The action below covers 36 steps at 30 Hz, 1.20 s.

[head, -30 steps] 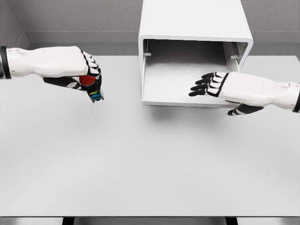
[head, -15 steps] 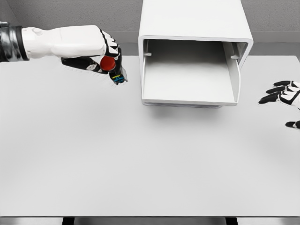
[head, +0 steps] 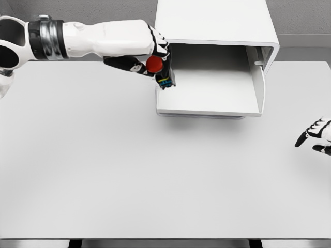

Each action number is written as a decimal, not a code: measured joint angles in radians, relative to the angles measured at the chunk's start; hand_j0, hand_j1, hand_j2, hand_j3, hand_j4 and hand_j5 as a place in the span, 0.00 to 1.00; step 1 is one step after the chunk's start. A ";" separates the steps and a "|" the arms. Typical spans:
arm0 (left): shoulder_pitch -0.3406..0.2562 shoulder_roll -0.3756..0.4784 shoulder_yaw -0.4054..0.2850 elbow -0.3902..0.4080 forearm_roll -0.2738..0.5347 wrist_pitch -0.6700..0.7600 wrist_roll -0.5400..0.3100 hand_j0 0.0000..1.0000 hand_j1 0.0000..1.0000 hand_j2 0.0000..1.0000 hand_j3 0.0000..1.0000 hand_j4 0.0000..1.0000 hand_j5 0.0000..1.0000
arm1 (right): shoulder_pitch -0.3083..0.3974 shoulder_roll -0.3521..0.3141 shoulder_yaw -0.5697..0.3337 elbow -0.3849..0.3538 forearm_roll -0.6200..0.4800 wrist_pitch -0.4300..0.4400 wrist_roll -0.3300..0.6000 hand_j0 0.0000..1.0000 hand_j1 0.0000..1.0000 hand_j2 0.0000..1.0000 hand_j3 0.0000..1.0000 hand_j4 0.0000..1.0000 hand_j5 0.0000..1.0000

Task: Slide open multi-storey tabletop storage cabinets and put open load switch and slide close multi-storey tabletop storage cabinets

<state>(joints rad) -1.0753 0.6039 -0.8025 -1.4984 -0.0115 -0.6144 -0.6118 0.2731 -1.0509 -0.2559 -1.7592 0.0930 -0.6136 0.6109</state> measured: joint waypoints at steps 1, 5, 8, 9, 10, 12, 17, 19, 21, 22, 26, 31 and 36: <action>0.000 -0.017 0.000 0.002 -0.005 0.000 0.000 0.39 0.39 0.39 0.39 0.39 0.39 | -0.011 -0.001 0.023 0.000 0.005 0.000 0.000 0.52 0.52 0.52 0.52 0.52 0.52; -0.003 -0.068 -0.014 0.007 -0.020 0.000 0.000 0.40 0.40 0.40 0.40 0.40 0.40 | -0.089 0.005 0.124 0.000 0.051 0.001 0.000 0.53 0.53 0.53 0.53 0.53 0.53; -0.003 -0.094 -0.019 0.021 -0.030 0.000 0.000 0.42 0.42 0.42 0.42 0.42 0.42 | -0.187 0.013 0.253 0.000 0.069 0.001 0.000 0.53 0.53 0.53 0.53 0.53 0.53; -0.003 -0.102 -0.020 0.027 -0.033 0.000 0.000 0.42 0.42 0.42 0.42 0.42 0.42 | -0.186 0.016 0.284 0.000 0.072 0.000 0.000 0.53 0.53 0.53 0.53 0.53 0.53; -0.005 -0.111 -0.021 0.034 -0.036 0.000 0.000 0.43 0.43 0.43 0.43 0.43 0.43 | -0.186 0.019 0.308 0.000 0.075 0.000 0.000 0.53 0.53 0.53 0.53 0.53 0.53; -0.017 -0.128 -0.021 0.065 -0.038 0.000 0.000 0.47 0.47 0.47 0.47 0.47 0.47 | -0.186 0.023 0.343 0.000 0.078 0.000 0.000 0.54 0.54 0.54 0.54 0.54 0.54; -0.017 -0.164 -0.022 0.137 -0.049 0.000 0.000 0.64 0.64 0.64 0.64 0.64 0.64 | -0.204 0.025 0.383 0.000 0.081 0.000 0.000 0.56 0.56 0.56 0.56 0.56 0.56; -0.018 -0.170 -0.022 0.148 -0.049 0.000 0.000 0.73 0.73 0.73 0.73 0.73 0.73 | -0.204 0.026 0.388 0.000 0.082 0.000 0.000 0.56 0.56 0.56 0.56 0.56 0.56; -0.017 -0.176 -0.022 0.154 -0.048 0.000 0.000 0.81 0.81 0.81 0.81 0.81 0.81 | -0.245 0.026 0.405 0.000 0.081 0.001 0.000 0.56 0.56 0.56 0.56 0.56 0.56; -0.017 -0.178 -0.022 0.155 -0.048 0.000 0.001 0.83 0.83 0.83 0.83 0.83 0.83 | -0.253 0.026 0.420 0.000 0.081 0.001 0.000 0.56 0.56 0.56 0.56 0.56 0.56; -0.017 -0.182 -0.021 0.159 -0.045 0.000 0.000 0.91 0.91 0.91 0.91 0.91 0.91 | -0.284 0.026 0.462 0.000 0.082 0.000 0.000 0.56 0.56 0.56 0.56 0.56 0.56; -0.015 -0.183 -0.021 0.155 -0.040 0.000 0.000 1.00 1.00 1.00 1.00 1.00 1.00 | -0.288 0.026 0.484 0.000 0.082 0.000 0.000 0.56 0.56 0.56 0.56 0.56 0.56; -0.018 -0.181 -0.021 0.136 -0.024 0.001 0.000 1.00 1.00 1.00 1.00 1.00 1.00 | -0.318 0.026 0.517 -0.001 0.082 0.000 0.000 0.56 0.56 0.56 0.56 0.56 0.56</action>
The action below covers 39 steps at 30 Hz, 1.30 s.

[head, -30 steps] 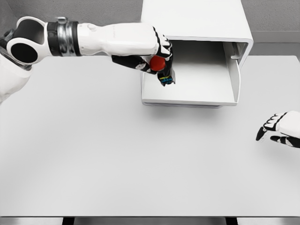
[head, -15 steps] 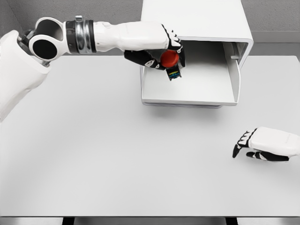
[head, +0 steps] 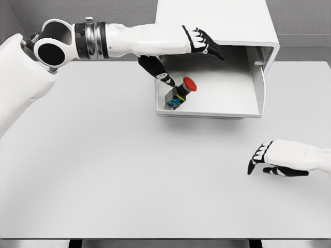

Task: Slide open multi-storey tabletop storage cabinets and put open load switch and slide close multi-storey tabletop storage cabinets

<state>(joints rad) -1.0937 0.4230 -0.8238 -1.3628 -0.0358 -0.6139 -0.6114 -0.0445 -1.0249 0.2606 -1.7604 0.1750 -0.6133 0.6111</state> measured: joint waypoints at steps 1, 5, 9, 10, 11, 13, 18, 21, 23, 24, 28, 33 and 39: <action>0.000 0.000 0.000 -0.002 0.002 0.000 0.000 1.00 1.00 1.00 1.00 1.00 1.00 | 0.000 0.000 0.004 0.000 0.000 0.000 0.000 0.56 0.56 0.56 0.56 0.56 0.56; 0.002 -0.001 0.000 -0.012 0.005 0.000 0.000 1.00 1.00 1.00 1.00 1.00 1.00 | -0.040 0.005 0.016 0.000 0.000 0.000 0.000 0.56 0.56 0.56 0.56 0.56 0.56; 0.002 0.008 0.000 -0.068 0.030 0.000 0.000 1.00 1.00 1.00 1.00 1.00 1.00 | -0.060 0.014 0.020 0.000 -0.001 0.000 0.000 0.56 0.56 0.56 0.56 0.56 0.56; 0.003 0.010 0.000 -0.078 0.036 0.000 0.000 1.00 1.00 1.00 1.00 1.00 1.00 | -0.061 0.016 0.020 0.000 -0.001 0.000 0.000 0.56 0.56 0.56 0.56 0.56 0.56; 0.003 0.012 0.000 -0.085 0.042 0.000 0.000 1.00 1.00 1.00 1.00 1.00 1.00 | -0.061 0.017 0.021 0.000 -0.001 0.000 0.000 0.56 0.56 0.56 0.56 0.56 0.56; 0.002 0.022 0.000 -0.104 0.059 0.000 0.000 1.00 1.00 1.00 1.00 1.00 1.00 | -0.069 0.019 0.022 0.000 -0.001 0.000 0.000 0.56 0.56 0.56 0.56 0.56 0.56; 0.009 0.137 0.000 -0.176 0.149 0.000 0.000 1.00 1.00 1.00 1.00 1.00 1.00 | -0.163 0.032 0.079 0.000 -0.002 0.000 0.000 0.56 0.56 0.56 0.56 0.56 0.56; 0.043 0.249 0.001 -0.237 0.202 0.000 0.000 1.00 1.00 1.00 1.00 1.00 1.00 | -0.178 0.039 0.108 0.000 -0.002 0.000 0.000 0.56 0.56 0.56 0.56 0.56 0.56; 0.074 0.324 0.002 -0.261 0.230 0.000 0.000 1.00 1.00 1.00 1.00 1.00 1.00 | -0.204 0.043 0.117 0.000 -0.002 0.000 0.000 0.56 0.56 0.56 0.56 0.56 0.56; 0.092 0.356 0.002 -0.268 0.238 0.000 0.000 1.00 1.00 1.00 1.00 1.00 1.00 | -0.213 0.045 0.119 0.000 -0.002 0.000 0.000 0.56 0.56 0.56 0.56 0.56 0.56; 0.179 0.474 0.008 -0.233 0.244 -0.001 0.000 1.00 1.00 1.00 1.00 1.00 1.00 | -0.229 0.055 0.124 0.000 -0.006 0.000 0.000 0.58 0.58 0.58 0.58 0.58 0.58; 0.207 0.528 0.011 -0.117 0.222 0.000 0.000 1.00 1.00 1.00 1.00 1.00 1.00 | -0.253 0.068 0.127 0.004 0.017 -0.014 0.009 0.58 0.58 0.58 0.58 0.58 0.58; 0.245 0.528 0.024 -0.077 0.182 0.000 0.000 1.00 1.00 1.00 1.00 1.00 1.00 | -0.275 0.075 0.131 0.009 0.036 -0.033 0.026 0.58 0.58 0.58 0.58 0.58 0.58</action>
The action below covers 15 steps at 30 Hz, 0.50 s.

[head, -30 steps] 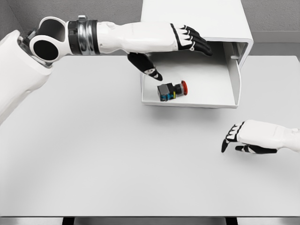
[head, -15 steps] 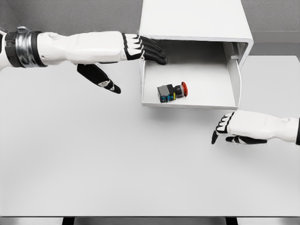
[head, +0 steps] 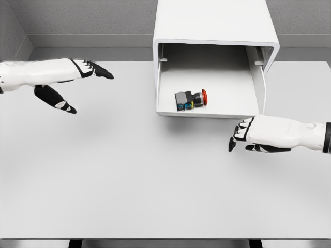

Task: Slide open multi-storey tabletop storage cabinets and put open load switch and slide close multi-storey tabletop storage cabinets

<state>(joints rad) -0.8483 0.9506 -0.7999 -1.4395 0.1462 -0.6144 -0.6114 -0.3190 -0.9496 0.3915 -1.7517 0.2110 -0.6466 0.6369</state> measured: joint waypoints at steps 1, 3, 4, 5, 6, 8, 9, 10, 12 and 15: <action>0.009 0.001 0.009 0.002 -0.002 0.000 0.000 1.00 1.00 1.00 1.00 1.00 1.00 | -0.006 0.001 0.001 0.001 0.007 -0.006 0.004 0.59 0.59 0.59 0.59 0.59 0.59; 0.073 0.003 0.041 0.002 -0.007 -0.001 0.000 1.00 1.00 1.00 1.00 1.00 1.00 | -0.012 0.005 0.003 0.006 0.012 -0.012 0.006 0.59 0.59 0.59 0.59 0.59 0.59; 0.078 0.005 0.059 0.001 -0.007 0.000 0.000 1.00 1.00 1.00 1.00 1.00 1.00 | -0.012 0.006 0.003 0.008 0.009 -0.011 0.005 0.59 0.59 0.59 0.59 0.59 0.59; 0.078 0.006 0.072 0.001 -0.007 0.000 0.000 1.00 1.00 1.00 1.00 1.00 1.00 | -0.014 0.008 0.003 0.010 0.004 -0.010 0.005 0.59 0.59 0.59 0.59 0.59 0.59; 0.081 0.007 0.080 0.001 -0.007 0.000 0.000 1.00 1.00 1.00 1.00 1.00 1.00 | -0.018 0.011 0.004 0.014 0.007 -0.011 0.006 0.59 0.59 0.59 0.59 0.59 0.59; 0.081 0.007 0.089 0.001 -0.008 0.001 0.000 1.00 1.00 1.00 1.00 1.00 1.00 | -0.009 0.012 0.002 0.016 -0.017 0.001 -0.003 0.59 0.59 0.59 0.59 0.59 0.59; 0.083 0.005 0.090 0.001 -0.008 0.001 0.000 1.00 1.00 1.00 1.00 1.00 1.00 | -0.012 0.013 0.002 0.016 -0.014 0.000 -0.001 0.59 0.59 0.59 0.59 0.59 0.59; 0.081 0.004 0.091 0.000 -0.010 0.001 0.000 1.00 1.00 1.00 1.00 1.00 1.00 | -0.011 0.014 0.002 0.017 -0.017 0.001 -0.003 0.59 0.59 0.59 0.59 0.59 0.59; 0.080 0.001 0.091 0.000 -0.013 0.001 0.000 1.00 1.00 1.00 1.00 1.00 1.00 | 0.017 0.011 -0.002 0.013 -0.043 0.016 -0.014 0.59 0.59 0.59 0.59 0.59 0.59; 0.080 -0.002 0.092 0.002 -0.016 0.001 0.000 1.00 1.00 1.00 1.00 1.00 1.00 | 0.020 0.001 -0.010 0.003 -0.061 0.027 -0.021 0.59 0.59 0.59 0.59 0.59 0.59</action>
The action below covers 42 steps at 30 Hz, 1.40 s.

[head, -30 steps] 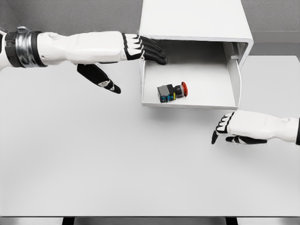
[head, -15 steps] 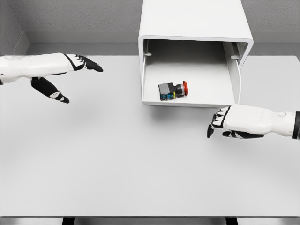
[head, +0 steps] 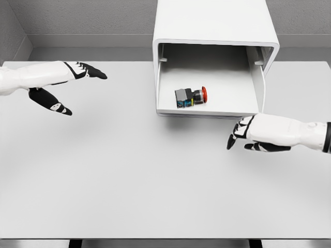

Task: Slide open multi-storey tabletop storage cabinets and put open load switch and slide close multi-storey tabletop storage cabinets

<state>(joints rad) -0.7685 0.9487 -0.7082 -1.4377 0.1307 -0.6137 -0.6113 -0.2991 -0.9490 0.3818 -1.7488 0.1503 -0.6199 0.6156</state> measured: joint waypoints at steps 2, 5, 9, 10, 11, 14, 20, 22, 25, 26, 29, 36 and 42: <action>0.002 -0.002 0.000 0.000 -0.001 0.000 0.000 1.00 1.00 1.00 1.00 1.00 1.00 | 0.015 -0.011 -0.006 -0.005 -0.005 0.003 -0.002 0.59 0.59 0.59 0.59 0.59 0.59; 0.002 -0.006 0.000 -0.002 -0.001 0.000 0.000 1.00 1.00 1.00 1.00 1.00 1.00 | 0.012 -0.019 -0.013 -0.008 -0.010 0.005 -0.004 0.59 0.59 0.59 0.59 0.59 0.59; 0.003 -0.008 0.000 -0.002 -0.001 0.000 0.000 1.00 1.00 1.00 1.00 1.00 1.00 | 0.006 -0.017 -0.028 -0.008 -0.016 0.003 -0.001 0.59 0.59 0.59 0.59 0.59 0.59; 0.003 -0.009 0.000 -0.002 -0.001 0.000 0.000 1.00 1.00 1.00 1.00 1.00 1.00 | 0.002 -0.015 -0.030 -0.009 -0.018 0.002 0.000 0.59 0.59 0.59 0.59 0.59 0.59; 0.003 -0.009 0.000 -0.002 -0.001 0.000 0.000 1.00 1.00 1.00 1.00 1.00 1.00 | -0.002 -0.014 -0.030 -0.008 -0.024 0.003 -0.002 0.59 0.59 0.59 0.59 0.59 0.59; 0.009 -0.009 0.000 -0.002 -0.002 0.000 0.000 1.00 1.00 1.00 1.00 1.00 1.00 | -0.005 -0.012 -0.029 -0.006 -0.033 0.005 -0.003 0.60 0.60 0.60 0.60 0.60 0.60; 0.009 -0.008 0.000 -0.002 -0.002 0.000 0.000 1.00 1.00 1.00 1.00 1.00 1.00 | -0.038 0.005 -0.028 0.020 -0.038 0.006 -0.004 0.60 0.60 0.60 0.60 0.60 0.60; 0.009 -0.007 0.000 -0.002 -0.001 0.000 0.000 1.00 1.00 1.00 1.00 1.00 1.00 | -0.064 0.015 -0.026 0.032 -0.038 0.006 -0.004 0.60 0.60 0.60 0.60 0.60 0.60; 0.009 -0.007 0.000 -0.002 -0.001 0.000 0.000 1.00 1.00 1.00 1.00 1.00 1.00 | -0.110 0.035 0.000 0.053 -0.037 0.007 -0.004 0.60 0.60 0.60 0.60 0.60 0.60; 0.009 -0.006 0.000 -0.002 -0.001 0.000 0.000 1.00 1.00 1.00 1.00 1.00 1.00 | -0.118 0.042 0.008 0.062 -0.036 0.007 -0.004 0.60 0.60 0.60 0.60 0.60 0.60; 0.009 -0.006 -0.001 -0.002 -0.002 0.000 0.000 1.00 1.00 1.00 1.00 1.00 1.00 | -0.170 0.063 0.042 0.092 -0.033 0.007 -0.004 0.60 0.60 0.60 0.60 0.60 0.60; 0.009 -0.006 -0.002 -0.001 -0.002 0.000 0.000 1.00 1.00 1.00 1.00 1.00 1.00 | -0.262 0.127 0.137 0.189 -0.031 0.008 -0.005 0.60 0.60 0.60 0.60 0.60 0.60; 0.009 -0.005 -0.003 0.000 -0.002 0.000 0.000 1.00 1.00 1.00 1.00 1.00 1.00 | -0.308 0.170 0.174 0.258 -0.027 0.007 -0.005 0.60 0.60 0.60 0.60 0.60 0.60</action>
<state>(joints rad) -0.7593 0.9433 -0.7109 -1.4377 0.1292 -0.6137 -0.6113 -0.6075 -0.7786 0.5556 -1.4911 0.1235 -0.6130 0.6111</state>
